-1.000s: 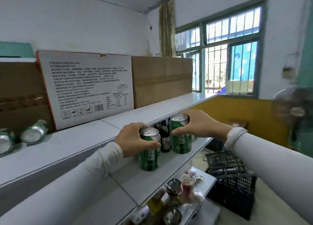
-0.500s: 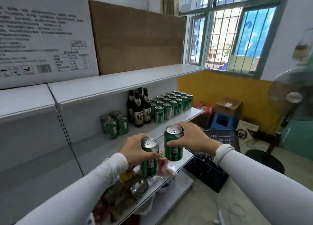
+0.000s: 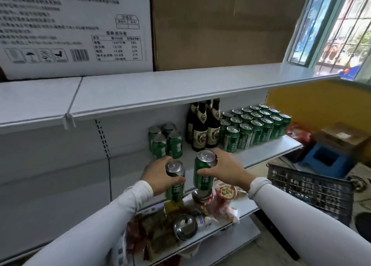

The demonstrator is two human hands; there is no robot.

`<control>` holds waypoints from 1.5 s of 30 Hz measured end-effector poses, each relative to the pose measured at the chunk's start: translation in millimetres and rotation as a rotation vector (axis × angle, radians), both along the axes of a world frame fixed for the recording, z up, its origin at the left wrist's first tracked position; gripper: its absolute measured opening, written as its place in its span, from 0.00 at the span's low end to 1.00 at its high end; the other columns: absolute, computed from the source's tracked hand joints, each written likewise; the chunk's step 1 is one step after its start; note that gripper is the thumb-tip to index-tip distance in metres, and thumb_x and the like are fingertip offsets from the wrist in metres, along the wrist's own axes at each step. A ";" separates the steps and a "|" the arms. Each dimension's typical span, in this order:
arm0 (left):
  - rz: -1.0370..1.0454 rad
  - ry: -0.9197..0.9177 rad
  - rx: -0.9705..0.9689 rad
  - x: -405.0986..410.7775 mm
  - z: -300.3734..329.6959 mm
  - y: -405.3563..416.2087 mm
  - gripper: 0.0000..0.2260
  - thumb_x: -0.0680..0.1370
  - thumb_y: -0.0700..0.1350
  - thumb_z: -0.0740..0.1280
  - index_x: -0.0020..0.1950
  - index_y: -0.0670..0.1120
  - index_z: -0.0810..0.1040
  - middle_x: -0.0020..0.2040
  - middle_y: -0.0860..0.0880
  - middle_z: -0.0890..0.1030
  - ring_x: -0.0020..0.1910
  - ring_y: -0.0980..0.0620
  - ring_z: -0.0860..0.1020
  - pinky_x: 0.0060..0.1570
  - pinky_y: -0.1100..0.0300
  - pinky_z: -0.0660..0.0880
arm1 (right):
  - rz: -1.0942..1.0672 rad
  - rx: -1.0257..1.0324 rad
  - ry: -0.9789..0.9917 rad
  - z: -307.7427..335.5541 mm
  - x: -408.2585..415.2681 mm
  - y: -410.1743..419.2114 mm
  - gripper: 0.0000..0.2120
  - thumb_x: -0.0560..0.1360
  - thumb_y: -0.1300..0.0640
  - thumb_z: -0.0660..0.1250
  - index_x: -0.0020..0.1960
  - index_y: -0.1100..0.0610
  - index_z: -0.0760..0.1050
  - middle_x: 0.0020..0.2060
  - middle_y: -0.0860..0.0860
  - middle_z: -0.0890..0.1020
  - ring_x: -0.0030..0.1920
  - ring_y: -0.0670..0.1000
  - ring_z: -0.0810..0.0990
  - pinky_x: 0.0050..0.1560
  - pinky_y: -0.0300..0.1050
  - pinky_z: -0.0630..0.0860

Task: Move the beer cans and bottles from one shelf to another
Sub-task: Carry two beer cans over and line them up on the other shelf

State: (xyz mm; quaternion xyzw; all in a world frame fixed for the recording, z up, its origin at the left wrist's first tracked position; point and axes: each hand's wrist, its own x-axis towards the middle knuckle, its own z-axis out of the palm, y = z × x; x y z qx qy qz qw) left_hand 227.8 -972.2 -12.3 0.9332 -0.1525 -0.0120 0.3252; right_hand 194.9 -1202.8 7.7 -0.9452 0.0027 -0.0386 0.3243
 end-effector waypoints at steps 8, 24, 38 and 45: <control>0.190 0.036 -0.093 46.8 -15.9 -1.8 0.23 0.65 0.55 0.77 0.56 0.51 0.75 0.47 0.56 0.76 0.48 0.52 0.76 0.45 0.62 0.71 | 0.153 0.024 0.045 -21.7 83.3 12.5 0.30 0.65 0.42 0.78 0.62 0.49 0.72 0.46 0.43 0.78 0.47 0.48 0.77 0.38 0.35 0.68; 0.443 -0.037 -0.096 86.4 -48.9 -30.2 0.30 0.66 0.55 0.77 0.63 0.48 0.71 0.59 0.46 0.76 0.58 0.45 0.75 0.53 0.59 0.71 | 0.277 0.055 0.039 -60.5 156.2 11.8 0.35 0.65 0.42 0.78 0.63 0.56 0.69 0.53 0.53 0.82 0.53 0.57 0.80 0.50 0.47 0.76; 0.428 -0.097 -0.132 87.3 -54.7 -27.1 0.35 0.66 0.51 0.78 0.69 0.45 0.67 0.65 0.44 0.74 0.61 0.45 0.74 0.61 0.52 0.71 | 0.279 0.100 0.016 -66.5 155.1 14.8 0.37 0.66 0.43 0.78 0.68 0.55 0.67 0.58 0.52 0.81 0.56 0.55 0.79 0.56 0.49 0.76; 0.407 -0.097 -0.152 87.7 -58.8 -26.0 0.35 0.68 0.51 0.76 0.71 0.46 0.65 0.67 0.45 0.72 0.64 0.45 0.72 0.63 0.54 0.70 | 0.252 0.150 0.038 -64.7 145.5 20.3 0.36 0.68 0.47 0.78 0.70 0.54 0.66 0.61 0.51 0.79 0.59 0.53 0.78 0.60 0.47 0.75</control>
